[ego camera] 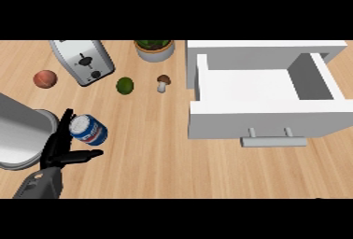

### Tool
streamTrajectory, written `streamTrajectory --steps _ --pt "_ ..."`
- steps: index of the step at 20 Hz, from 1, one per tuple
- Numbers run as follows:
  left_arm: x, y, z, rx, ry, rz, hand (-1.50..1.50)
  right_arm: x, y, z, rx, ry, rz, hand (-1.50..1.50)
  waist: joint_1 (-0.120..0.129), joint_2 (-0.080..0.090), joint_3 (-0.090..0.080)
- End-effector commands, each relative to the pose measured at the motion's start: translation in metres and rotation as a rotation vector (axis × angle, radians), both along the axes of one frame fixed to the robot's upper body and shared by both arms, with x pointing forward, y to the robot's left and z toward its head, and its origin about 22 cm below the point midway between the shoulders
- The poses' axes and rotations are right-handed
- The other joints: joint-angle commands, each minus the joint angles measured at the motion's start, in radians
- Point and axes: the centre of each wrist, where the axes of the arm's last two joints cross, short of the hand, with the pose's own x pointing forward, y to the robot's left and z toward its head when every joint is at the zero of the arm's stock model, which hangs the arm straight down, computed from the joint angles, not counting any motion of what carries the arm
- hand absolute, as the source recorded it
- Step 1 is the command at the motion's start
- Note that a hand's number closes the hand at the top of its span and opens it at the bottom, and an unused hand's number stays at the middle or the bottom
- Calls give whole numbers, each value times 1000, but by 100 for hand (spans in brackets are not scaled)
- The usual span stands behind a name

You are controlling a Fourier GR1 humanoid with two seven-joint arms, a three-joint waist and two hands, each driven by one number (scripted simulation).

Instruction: Pick up the can, place it into the drawer and close the drawer

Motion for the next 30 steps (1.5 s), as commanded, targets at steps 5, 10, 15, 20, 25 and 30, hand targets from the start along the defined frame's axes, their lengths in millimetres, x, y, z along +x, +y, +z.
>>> streamTrajectory --steps 5,10,15,20,25,30 --pt "31 -14 9 3 -20 -63 -150 10 3 -1 -21 10 6 -150 -5 3 -1" --pt "20 -15 -1 -14 -15 -153 -150 -18 1 4 -24 -10 -9 -150 -16 3 -1" --pt "31 -25 3 -121 -19 -220 150 11 0 -5 -18 -13 -12 -150 -2 2 0" --pt "58 -52 17 -139 -79 -235 150 11 -14 9 -24 -14 -6 -150 -12 5 -1" --pt "65 -55 23 -147 -111 -243 150 -3 -9 13 -45 -35 -24 -150 -8 1 0" --pt "74 -134 14 -150 -112 -101 150 16 0 5 -41 -16 -26 -150 0 1 0"
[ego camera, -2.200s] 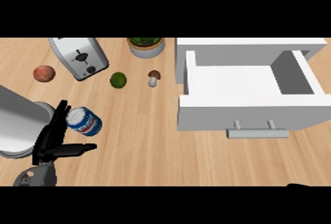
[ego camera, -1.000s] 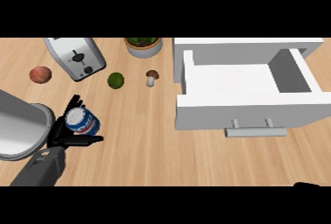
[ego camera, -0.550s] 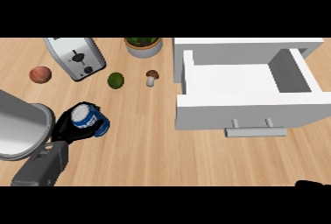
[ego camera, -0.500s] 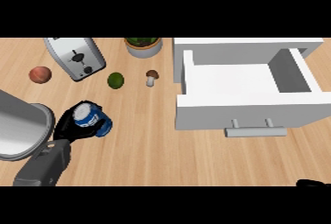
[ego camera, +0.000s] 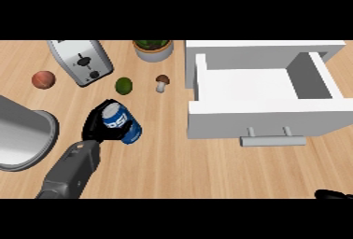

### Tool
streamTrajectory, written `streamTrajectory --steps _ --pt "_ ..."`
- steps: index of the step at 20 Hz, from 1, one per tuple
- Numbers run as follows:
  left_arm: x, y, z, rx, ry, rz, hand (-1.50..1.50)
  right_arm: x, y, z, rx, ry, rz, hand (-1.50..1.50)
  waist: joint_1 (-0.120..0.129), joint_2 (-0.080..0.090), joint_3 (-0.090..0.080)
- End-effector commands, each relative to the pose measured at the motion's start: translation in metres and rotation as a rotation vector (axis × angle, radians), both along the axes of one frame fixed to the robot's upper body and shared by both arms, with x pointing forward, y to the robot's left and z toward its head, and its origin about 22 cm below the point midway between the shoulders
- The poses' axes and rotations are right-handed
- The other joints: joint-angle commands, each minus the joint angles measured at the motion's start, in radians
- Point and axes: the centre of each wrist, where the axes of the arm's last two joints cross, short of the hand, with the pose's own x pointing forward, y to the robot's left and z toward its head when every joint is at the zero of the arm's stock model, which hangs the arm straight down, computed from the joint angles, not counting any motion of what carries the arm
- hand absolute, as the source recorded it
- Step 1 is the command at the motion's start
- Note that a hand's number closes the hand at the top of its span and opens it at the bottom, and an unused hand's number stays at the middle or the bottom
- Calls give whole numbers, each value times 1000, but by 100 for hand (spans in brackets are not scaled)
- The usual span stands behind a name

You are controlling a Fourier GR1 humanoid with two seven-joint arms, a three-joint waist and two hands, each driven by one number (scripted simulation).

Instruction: Pick up the can, place it into the drawer and close the drawer

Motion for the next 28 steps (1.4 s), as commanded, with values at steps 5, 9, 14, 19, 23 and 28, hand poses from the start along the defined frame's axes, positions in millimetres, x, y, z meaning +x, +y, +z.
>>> streamTrajectory --steps 5,9,14,19,23,28 --pt "33 -55 28 -49 -56 42 150 -1 7 -5 -8 2 -17 -150 8 -3 1" --pt "40 -81 44 -10 -47 -19 150 -3 -14 18 -12 -12 -38 -150 18 -9 2" --pt "77 -102 110 30 -118 -62 150 7 -4 1 -19 2 -64 -150 24 -9 2" --pt "78 -130 152 28 -130 -133 150 -3 -4 6 -24 -3 -45 -150 24 -15 2" --pt "80 -155 199 17 -119 -138 150 -14 -3 6 -25 11 -37 -150 16 -14 2" --pt "84 -180 271 46 -164 -160 150 -15 8 9 -29 0 -63 -150 17 -11 2"
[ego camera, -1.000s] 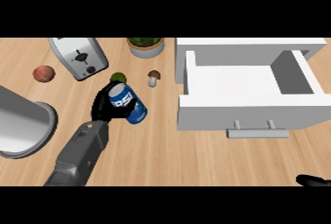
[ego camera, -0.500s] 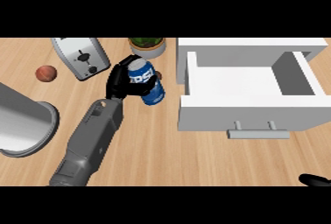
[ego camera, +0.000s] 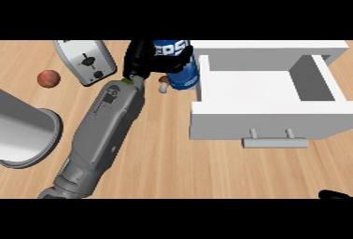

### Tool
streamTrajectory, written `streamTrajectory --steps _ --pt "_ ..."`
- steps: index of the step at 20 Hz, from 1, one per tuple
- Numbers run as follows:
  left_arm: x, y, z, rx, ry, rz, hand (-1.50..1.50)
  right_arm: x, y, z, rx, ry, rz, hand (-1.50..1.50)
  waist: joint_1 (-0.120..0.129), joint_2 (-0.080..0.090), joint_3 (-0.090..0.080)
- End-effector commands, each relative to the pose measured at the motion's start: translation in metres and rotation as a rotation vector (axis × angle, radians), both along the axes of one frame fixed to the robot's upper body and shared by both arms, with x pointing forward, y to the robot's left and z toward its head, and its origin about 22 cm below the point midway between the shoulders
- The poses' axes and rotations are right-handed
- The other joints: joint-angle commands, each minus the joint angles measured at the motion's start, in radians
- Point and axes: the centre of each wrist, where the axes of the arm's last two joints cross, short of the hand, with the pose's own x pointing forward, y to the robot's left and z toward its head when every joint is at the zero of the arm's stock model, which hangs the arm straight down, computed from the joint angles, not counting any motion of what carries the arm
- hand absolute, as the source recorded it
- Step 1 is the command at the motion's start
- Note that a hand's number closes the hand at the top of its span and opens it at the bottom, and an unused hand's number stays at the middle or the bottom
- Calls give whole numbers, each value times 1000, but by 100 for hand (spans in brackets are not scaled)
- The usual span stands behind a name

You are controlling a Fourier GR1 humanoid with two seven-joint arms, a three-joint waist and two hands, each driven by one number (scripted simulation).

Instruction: Pick up the can, place it into the drawer and close the drawer

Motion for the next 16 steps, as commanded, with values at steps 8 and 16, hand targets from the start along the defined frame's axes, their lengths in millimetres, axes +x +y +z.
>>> streamTrajectory --steps 8,16 --pt "-2 -68 95 85 -19 -14 150 10 10 3 13 -8 -6 -150 -13 7 0" --pt "9 -97 127 116 -5 -22 150 29 0 14 8 -27 13 -150 -30 13 0"
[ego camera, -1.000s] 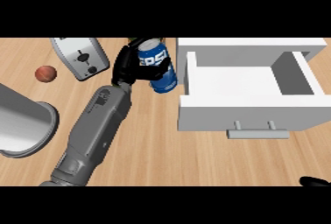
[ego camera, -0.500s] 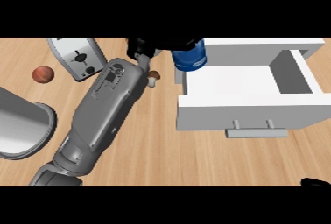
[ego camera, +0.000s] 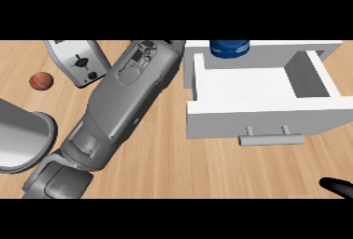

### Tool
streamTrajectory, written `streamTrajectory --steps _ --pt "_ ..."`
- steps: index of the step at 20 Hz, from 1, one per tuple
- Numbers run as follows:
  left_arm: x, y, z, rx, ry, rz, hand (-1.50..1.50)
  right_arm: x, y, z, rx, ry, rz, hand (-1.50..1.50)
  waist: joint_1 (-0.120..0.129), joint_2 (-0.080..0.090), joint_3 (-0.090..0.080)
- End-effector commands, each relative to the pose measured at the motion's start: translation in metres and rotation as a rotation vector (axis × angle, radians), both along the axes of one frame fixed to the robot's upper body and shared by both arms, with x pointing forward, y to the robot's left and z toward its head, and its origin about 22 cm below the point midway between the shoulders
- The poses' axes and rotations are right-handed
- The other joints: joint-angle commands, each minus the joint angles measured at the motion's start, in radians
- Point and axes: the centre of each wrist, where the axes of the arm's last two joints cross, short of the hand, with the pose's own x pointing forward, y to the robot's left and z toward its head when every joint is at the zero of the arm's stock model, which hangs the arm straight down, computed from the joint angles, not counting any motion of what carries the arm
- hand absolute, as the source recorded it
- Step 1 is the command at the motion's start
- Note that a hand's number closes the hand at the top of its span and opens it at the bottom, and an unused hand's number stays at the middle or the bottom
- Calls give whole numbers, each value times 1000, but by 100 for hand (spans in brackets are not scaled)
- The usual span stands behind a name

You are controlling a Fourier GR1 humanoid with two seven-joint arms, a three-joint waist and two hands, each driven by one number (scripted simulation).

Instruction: Pick up the can, place it into the drawer and close the drawer

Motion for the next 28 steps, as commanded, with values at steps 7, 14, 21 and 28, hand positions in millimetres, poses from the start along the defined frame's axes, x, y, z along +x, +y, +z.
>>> streamTrajectory --steps 7,14,21,28 --pt "0 -36 31 72 25 30 150 8 7 14 -15 -10 7 -150 -25 6 1" --pt "6 -40 33 102 -9 82 150 15 2 5 -1 -5 42 -150 -58 19 3" --pt "8 -41 29 84 1 197 -150 9 -3 11 -15 -14 48 -150 -69 16 3" --pt "7 -43 26 80 -24 260 -150 15 0 23 -138 -63 76 -150 -94 21 4"
